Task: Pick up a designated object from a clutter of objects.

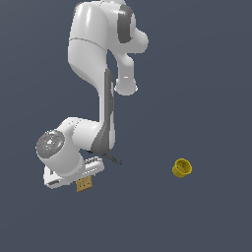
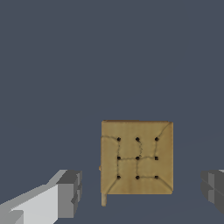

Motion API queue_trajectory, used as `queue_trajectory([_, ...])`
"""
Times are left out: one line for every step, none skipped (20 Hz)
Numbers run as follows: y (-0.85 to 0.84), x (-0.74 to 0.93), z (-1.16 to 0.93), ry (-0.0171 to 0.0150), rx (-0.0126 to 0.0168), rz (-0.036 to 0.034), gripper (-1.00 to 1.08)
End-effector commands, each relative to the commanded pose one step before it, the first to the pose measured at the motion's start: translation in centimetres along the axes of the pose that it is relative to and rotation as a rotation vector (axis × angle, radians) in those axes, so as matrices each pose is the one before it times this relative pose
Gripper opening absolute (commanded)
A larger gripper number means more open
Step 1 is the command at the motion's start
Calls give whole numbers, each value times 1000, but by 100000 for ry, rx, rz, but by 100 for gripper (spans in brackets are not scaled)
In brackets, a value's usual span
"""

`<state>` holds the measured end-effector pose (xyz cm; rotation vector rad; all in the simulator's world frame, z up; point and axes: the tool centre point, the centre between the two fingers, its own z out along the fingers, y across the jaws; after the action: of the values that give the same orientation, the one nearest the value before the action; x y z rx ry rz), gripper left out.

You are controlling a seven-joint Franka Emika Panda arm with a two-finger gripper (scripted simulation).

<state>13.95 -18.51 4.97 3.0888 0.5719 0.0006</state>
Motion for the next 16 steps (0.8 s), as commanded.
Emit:
queue_trajectory([-30,-76,1282,-110,80,-38,100])
queue_trajectory([-14,-10,612,23,-12,-41,100])
queue_trajectory([-15,-6,542,23,-13,-41,100])
queue_trajectory([10,-17,473,0,0,0,100])
queue_trajectory([11,-9,386,0,0,0,100])
queue_trajectory([-10,17,281,22,-13,-42,100])
queue_trajectory([17,9,212,0,0,0,100])
queue_trajectory([21,20,125,0,0,0,100])
queue_trajectory([25,30,39,0,0,0,100])
queue_trajectory([24,33,-31,0,0,0,100])
queue_trajectory([9,13,-24,0,0,0,100])
queue_trajectory([0,0,0,0,0,0,-100])
queue_trajectory([0,0,0,0,0,0,-100])
queue_trajectory([0,0,0,0,0,0,-100])
queue_trajectory([0,0,0,0,0,0,-100])
queue_trajectory([0,0,0,0,0,0,-100])
